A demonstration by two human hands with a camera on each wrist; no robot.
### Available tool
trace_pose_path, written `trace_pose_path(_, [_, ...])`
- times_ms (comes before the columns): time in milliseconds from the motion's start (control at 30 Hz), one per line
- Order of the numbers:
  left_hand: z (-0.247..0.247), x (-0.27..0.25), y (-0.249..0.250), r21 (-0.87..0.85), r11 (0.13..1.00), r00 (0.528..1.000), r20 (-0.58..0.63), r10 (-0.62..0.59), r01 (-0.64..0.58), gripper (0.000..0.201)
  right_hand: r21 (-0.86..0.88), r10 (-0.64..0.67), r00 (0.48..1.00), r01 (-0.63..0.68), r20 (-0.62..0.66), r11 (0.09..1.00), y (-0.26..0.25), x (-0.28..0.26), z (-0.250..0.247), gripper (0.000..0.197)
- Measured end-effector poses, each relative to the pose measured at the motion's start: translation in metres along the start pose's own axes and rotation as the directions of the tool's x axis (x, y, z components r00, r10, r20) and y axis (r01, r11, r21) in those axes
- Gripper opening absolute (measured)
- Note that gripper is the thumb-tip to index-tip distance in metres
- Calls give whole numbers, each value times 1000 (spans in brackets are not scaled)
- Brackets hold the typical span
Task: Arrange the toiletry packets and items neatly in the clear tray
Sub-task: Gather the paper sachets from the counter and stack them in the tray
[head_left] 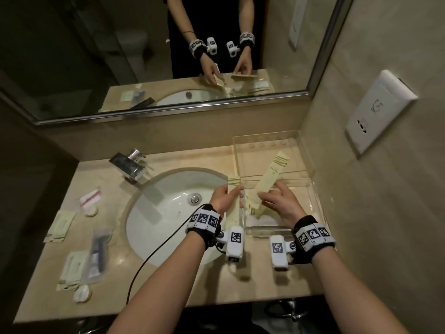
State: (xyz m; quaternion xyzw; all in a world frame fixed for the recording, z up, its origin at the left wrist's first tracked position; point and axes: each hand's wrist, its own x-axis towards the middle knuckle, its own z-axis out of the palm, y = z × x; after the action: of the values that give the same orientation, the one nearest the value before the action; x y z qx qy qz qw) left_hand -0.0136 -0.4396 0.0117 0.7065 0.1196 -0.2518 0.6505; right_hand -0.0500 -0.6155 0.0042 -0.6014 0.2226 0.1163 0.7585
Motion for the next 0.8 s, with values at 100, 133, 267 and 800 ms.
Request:
trace_pose_path(100, [8, 1, -8, 70, 997, 997, 77, 33, -38, 35, -41, -44, 998, 42, -50, 998, 2, 1, 4, 41])
trace_pose_path(133, [9, 1, -10, 65, 996, 996, 76, 50, -55, 34, -38, -43, 997, 40, -69, 998, 3, 2, 4, 39])
trace_pose_path(267, [5, 8, -9, 112, 993, 999, -4, 41, -40, 29, 27, -3, 986, 7, -169, 1000, 2, 8, -6, 29])
trace_pose_path(800, [-8, 19, -16, 8, 996, 991, -104, -90, 91, 31, -129, 96, 811, -207, -577, 970, 11, 49, -53, 61])
